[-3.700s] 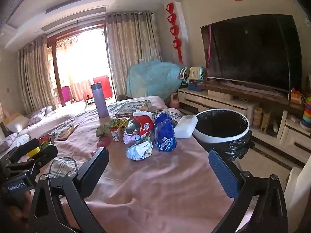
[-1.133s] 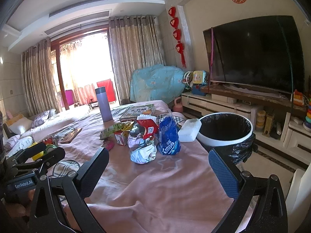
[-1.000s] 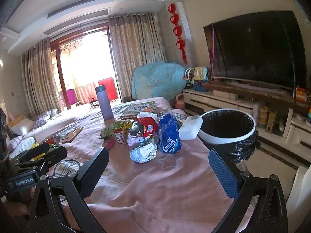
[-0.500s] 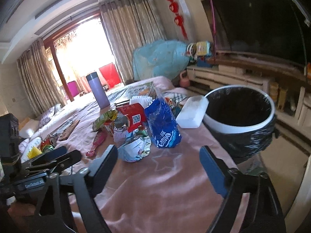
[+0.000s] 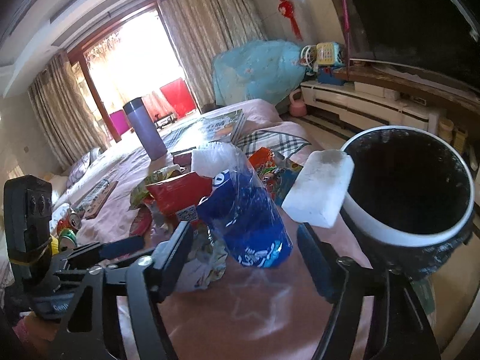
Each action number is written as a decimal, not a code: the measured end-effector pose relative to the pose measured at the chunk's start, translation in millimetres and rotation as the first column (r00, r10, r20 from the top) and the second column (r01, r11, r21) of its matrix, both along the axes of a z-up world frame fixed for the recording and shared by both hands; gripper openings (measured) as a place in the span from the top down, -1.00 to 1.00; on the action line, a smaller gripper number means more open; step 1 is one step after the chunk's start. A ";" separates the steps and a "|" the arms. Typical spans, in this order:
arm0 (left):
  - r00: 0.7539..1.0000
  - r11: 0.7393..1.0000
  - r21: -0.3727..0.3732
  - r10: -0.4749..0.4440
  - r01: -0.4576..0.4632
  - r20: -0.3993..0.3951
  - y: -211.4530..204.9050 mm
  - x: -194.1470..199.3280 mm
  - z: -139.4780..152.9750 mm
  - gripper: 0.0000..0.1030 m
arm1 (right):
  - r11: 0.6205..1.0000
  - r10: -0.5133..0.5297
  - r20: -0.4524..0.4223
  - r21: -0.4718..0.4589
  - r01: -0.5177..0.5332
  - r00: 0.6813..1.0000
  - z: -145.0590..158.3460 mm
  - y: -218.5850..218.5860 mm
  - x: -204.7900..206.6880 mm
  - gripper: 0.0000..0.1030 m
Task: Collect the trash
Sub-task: 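Grasp crumpled foil wrappers with left tool while right tool grasps blue plastic bag, then carry both items over the bin and open both tools to drop them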
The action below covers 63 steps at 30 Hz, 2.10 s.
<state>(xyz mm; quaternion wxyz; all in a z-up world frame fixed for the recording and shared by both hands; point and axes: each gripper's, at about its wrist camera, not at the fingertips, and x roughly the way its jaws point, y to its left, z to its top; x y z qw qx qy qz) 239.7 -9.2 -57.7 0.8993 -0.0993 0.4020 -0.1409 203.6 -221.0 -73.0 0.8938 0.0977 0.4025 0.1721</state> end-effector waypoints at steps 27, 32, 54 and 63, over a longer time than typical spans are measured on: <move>0.972 0.976 -0.043 -0.208 0.214 0.106 -48.8 -53.1 38.3 0.83 | 0.983 -0.171 0.043 0.075 0.168 0.984 31.4 -82.6 -47.9 0.39; 0.969 0.976 -0.022 -0.211 0.215 0.129 -66.6 -24.9 44.6 0.83 | 0.970 -0.232 0.038 0.080 0.228 0.972 31.9 -110.5 -40.7 0.39; 0.966 0.970 0.066 -0.239 0.234 0.094 -176.3 108.7 37.6 0.82 | 0.949 -0.308 -0.034 0.061 0.310 0.951 17.7 -182.0 36.8 0.36; 0.973 0.972 0.101 -0.220 0.212 0.068 -197.8 137.8 29.1 0.33 | 0.949 -0.306 -0.086 0.049 0.311 0.948 4.0 -196.1 55.3 0.21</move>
